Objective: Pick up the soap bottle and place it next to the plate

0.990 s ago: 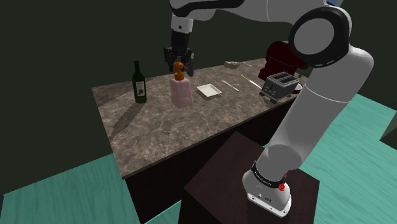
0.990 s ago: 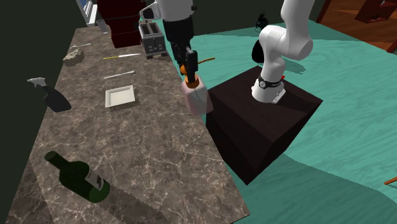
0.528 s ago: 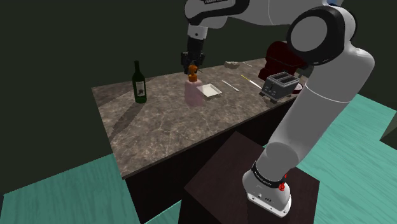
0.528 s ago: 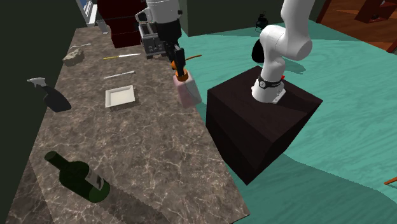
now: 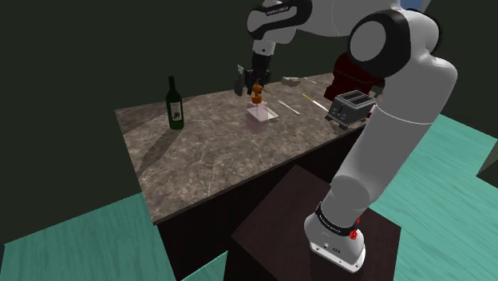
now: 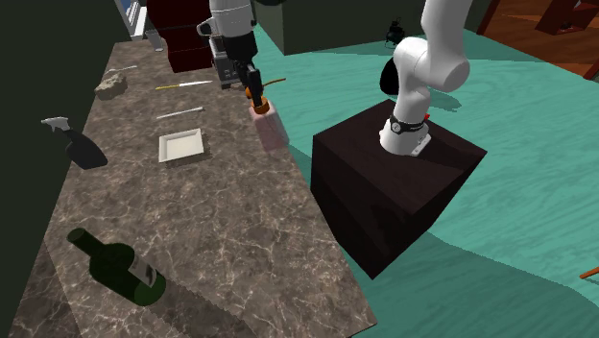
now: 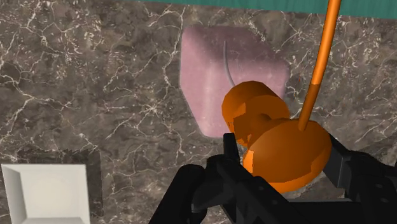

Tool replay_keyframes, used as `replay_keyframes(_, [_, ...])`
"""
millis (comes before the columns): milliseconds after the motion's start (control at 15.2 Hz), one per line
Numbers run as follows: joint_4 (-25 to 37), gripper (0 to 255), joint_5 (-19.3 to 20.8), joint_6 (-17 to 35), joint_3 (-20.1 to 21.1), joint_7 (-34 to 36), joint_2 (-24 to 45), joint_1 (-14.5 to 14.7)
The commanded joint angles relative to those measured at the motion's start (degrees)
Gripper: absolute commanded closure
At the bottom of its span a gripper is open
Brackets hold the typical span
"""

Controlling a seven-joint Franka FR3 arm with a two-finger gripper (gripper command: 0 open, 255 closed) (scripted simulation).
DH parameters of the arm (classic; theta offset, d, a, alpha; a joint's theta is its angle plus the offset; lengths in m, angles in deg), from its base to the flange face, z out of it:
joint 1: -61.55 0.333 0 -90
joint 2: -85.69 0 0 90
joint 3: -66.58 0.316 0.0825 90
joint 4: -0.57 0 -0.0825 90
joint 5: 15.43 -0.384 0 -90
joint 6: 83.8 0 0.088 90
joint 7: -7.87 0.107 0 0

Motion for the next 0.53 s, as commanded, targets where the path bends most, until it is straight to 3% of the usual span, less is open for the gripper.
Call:
replay_keyframes(0, [0.1,255,-0.1,0.5,-1.1,-2.7,1.0,-1.4])
replay_keyframes(462, [4.2,255,-1.4,1.5,-4.7,-12.0,7.4,-6.6])
